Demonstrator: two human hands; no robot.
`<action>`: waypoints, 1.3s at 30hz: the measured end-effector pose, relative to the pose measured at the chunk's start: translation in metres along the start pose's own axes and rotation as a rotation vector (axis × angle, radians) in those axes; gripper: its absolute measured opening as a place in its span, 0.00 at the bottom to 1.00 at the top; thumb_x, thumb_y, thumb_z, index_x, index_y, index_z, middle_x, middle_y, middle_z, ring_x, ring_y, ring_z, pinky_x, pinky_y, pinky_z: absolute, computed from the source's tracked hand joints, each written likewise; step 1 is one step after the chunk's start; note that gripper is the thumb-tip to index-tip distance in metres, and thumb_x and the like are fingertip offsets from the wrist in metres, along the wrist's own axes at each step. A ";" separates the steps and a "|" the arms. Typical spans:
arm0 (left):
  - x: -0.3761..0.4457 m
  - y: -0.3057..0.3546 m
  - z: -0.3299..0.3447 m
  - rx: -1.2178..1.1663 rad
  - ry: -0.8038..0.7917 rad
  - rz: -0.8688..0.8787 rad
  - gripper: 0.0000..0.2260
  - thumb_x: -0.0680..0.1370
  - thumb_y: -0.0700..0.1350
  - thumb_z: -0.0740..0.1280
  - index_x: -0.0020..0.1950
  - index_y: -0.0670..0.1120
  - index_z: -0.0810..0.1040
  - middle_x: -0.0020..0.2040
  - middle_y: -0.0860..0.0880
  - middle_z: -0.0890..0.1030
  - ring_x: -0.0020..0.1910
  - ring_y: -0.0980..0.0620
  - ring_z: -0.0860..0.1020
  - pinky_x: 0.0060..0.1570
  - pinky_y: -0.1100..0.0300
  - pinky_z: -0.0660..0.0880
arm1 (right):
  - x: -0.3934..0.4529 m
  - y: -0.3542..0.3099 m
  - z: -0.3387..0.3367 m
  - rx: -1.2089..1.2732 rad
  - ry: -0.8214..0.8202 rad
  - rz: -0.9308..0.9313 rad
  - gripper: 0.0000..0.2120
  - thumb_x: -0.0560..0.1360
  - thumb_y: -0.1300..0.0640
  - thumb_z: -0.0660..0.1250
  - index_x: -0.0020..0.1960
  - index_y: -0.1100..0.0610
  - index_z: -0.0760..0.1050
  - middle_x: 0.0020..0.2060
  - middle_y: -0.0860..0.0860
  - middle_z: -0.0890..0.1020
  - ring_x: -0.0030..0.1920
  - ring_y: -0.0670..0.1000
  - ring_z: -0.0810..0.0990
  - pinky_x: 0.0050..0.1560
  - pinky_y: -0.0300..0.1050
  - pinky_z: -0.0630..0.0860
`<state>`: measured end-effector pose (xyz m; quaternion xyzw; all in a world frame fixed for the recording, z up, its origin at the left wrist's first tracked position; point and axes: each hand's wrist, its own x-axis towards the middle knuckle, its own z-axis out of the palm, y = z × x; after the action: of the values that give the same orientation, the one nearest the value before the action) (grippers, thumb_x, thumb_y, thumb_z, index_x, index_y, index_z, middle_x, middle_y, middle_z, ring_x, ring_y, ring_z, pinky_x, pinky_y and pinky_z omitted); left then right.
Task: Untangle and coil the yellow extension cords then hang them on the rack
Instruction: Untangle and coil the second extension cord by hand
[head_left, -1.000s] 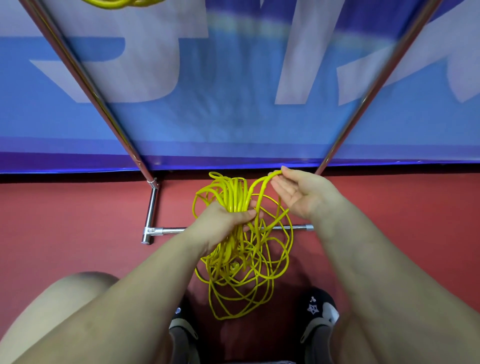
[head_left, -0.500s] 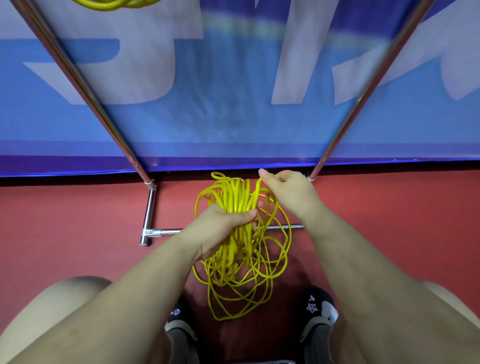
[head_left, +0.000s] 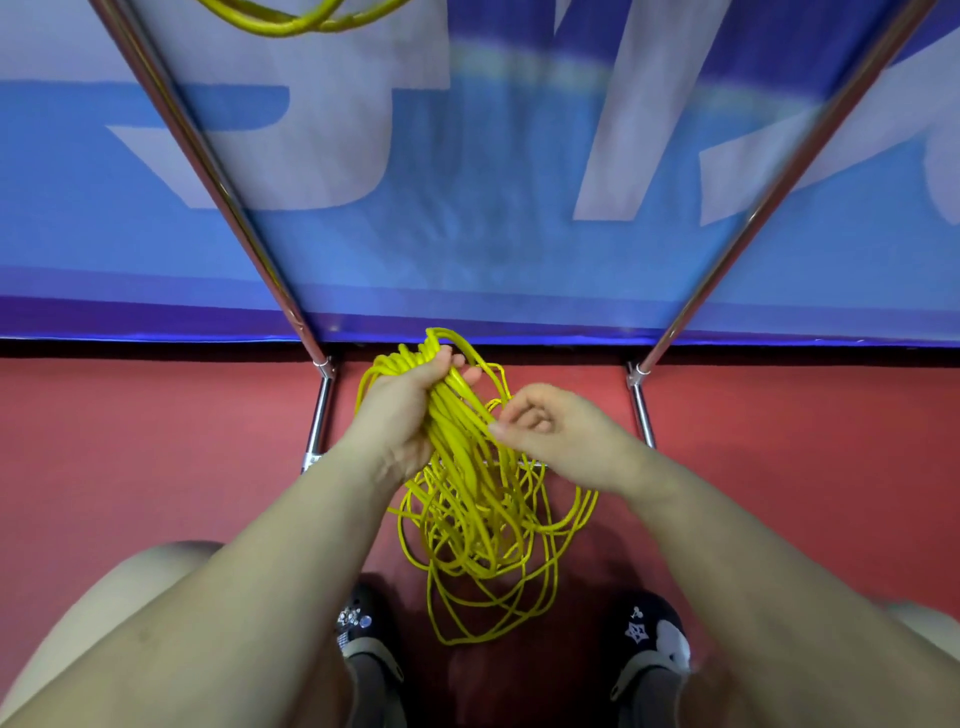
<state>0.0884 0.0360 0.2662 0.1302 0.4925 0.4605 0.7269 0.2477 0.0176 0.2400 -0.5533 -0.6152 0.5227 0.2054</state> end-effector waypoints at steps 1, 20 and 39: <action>0.000 0.001 -0.001 -0.006 0.006 0.009 0.09 0.80 0.41 0.61 0.41 0.42 0.76 0.31 0.46 0.82 0.29 0.53 0.81 0.26 0.60 0.78 | -0.001 0.003 0.004 -0.014 -0.027 0.000 0.10 0.72 0.54 0.71 0.39 0.50 0.70 0.30 0.44 0.74 0.31 0.43 0.70 0.37 0.40 0.70; 0.000 0.010 -0.007 -0.100 0.149 0.108 0.08 0.81 0.40 0.59 0.44 0.42 0.75 0.32 0.51 0.84 0.41 0.54 0.81 0.42 0.56 0.78 | -0.004 0.023 -0.009 -0.502 -0.206 0.135 0.19 0.78 0.52 0.62 0.32 0.53 0.59 0.29 0.47 0.64 0.30 0.46 0.62 0.35 0.44 0.62; 0.006 0.041 -0.024 -0.328 0.222 0.209 0.09 0.81 0.42 0.59 0.44 0.44 0.76 0.29 0.52 0.82 0.29 0.57 0.81 0.41 0.59 0.79 | -0.007 0.026 -0.037 -0.890 -0.101 0.333 0.10 0.79 0.51 0.60 0.46 0.55 0.75 0.49 0.56 0.79 0.51 0.56 0.76 0.47 0.42 0.69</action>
<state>0.0466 0.0566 0.2780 0.0091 0.4719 0.6189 0.6278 0.2923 0.0229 0.2335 -0.6524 -0.6915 0.2605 -0.1681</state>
